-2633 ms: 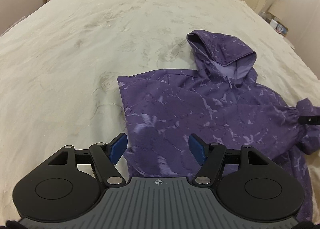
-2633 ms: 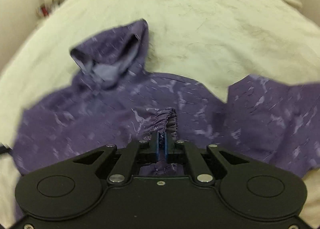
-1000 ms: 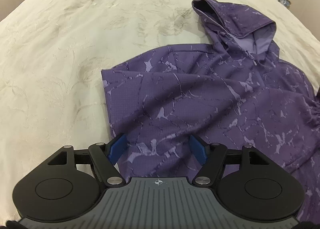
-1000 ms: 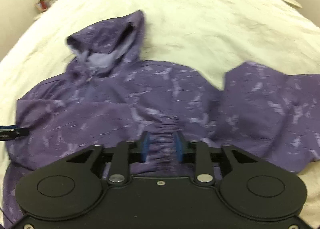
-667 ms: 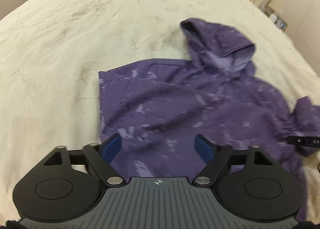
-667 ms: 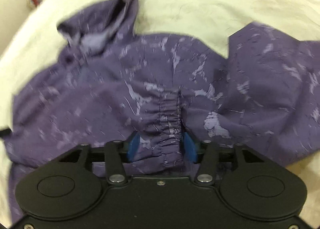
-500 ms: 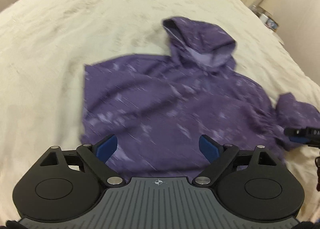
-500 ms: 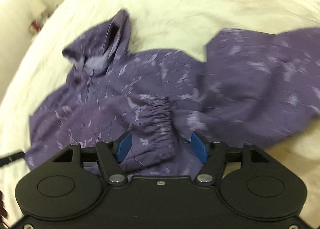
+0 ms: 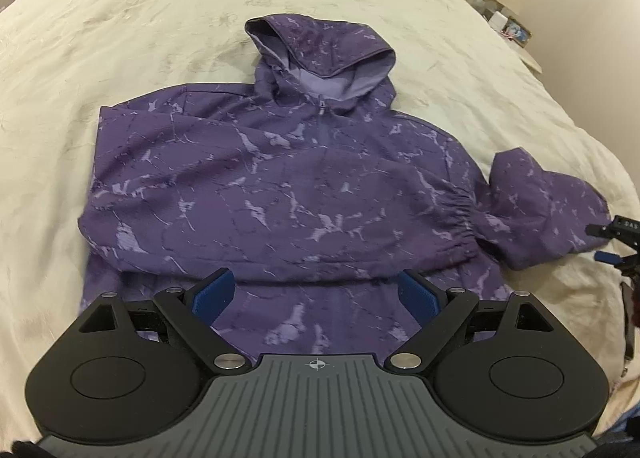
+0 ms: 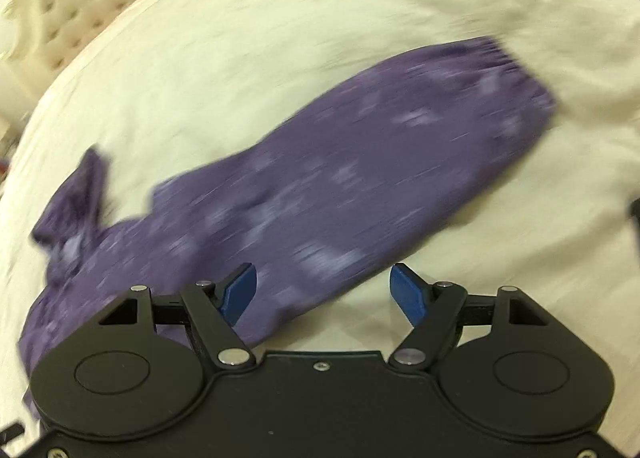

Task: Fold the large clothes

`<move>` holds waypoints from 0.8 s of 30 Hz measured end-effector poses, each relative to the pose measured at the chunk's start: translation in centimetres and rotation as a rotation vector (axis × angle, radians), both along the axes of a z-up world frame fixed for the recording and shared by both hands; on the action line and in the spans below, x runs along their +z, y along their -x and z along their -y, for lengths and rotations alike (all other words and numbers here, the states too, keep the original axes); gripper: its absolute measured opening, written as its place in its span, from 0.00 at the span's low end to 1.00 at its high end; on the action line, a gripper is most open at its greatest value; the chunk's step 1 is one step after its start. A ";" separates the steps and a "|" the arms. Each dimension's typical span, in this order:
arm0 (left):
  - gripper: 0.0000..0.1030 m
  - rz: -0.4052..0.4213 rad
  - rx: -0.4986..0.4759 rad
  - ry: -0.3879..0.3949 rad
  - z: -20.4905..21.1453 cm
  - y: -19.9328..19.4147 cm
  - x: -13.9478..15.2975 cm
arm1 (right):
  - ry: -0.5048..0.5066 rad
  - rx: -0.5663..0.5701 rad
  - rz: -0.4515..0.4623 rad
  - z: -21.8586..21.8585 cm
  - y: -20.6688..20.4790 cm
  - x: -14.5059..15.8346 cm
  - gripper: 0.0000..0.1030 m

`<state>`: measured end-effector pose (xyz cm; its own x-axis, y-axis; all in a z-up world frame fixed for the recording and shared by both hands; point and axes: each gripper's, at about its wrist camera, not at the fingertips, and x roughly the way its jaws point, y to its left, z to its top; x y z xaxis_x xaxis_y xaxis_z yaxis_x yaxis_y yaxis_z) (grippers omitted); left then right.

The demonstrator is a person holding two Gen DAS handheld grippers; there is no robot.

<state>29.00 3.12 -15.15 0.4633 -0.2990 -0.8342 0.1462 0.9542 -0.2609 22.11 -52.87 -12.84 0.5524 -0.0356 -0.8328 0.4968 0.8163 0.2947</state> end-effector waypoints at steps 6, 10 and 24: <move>0.86 -0.004 0.028 -0.023 1.9 1.3 0.1 | 0.000 -0.109 -0.003 6.3 -0.2 -1.1 0.75; 0.86 -0.010 0.039 -0.037 2.6 1.9 0.3 | -0.041 -0.153 0.020 9.2 -0.5 -1.9 0.80; 0.86 -0.019 0.052 -0.043 0.8 1.3 0.3 | 0.014 -0.155 0.195 6.6 -1.1 4.0 0.16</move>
<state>27.65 2.33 -14.81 0.4609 -0.2389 -0.8547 0.0915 0.9708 -0.2220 23.18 -59.52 -8.86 0.6898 -0.1438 -0.7096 0.5515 0.7394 0.3862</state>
